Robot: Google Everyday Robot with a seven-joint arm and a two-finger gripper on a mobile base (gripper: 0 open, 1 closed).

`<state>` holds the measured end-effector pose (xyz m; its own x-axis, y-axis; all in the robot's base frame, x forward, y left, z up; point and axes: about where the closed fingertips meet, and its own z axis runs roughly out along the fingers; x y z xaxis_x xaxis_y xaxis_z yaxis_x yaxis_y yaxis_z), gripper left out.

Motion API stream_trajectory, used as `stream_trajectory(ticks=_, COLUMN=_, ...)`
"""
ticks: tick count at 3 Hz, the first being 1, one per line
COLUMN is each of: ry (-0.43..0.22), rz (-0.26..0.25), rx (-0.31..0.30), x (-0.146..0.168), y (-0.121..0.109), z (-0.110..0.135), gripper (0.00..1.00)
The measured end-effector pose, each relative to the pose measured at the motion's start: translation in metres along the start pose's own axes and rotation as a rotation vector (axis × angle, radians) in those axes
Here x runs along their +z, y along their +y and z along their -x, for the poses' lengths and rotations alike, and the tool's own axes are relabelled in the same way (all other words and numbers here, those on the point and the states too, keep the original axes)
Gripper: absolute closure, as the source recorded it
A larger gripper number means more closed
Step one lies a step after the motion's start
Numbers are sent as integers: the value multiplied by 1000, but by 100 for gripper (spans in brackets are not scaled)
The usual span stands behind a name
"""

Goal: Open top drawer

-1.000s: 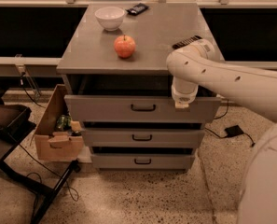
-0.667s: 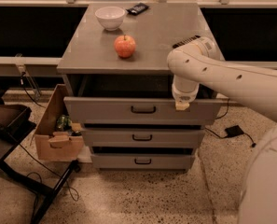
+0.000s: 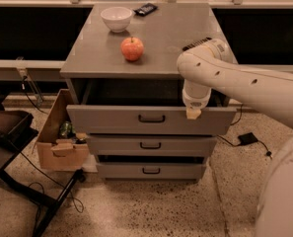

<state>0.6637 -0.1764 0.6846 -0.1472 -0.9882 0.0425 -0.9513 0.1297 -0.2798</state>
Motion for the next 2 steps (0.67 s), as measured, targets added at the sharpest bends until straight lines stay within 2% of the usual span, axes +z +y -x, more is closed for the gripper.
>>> stream_trajectory(ticks=2, ry=14, rz=-50, rx=30, x=-14, y=10, z=-13, gripper=100)
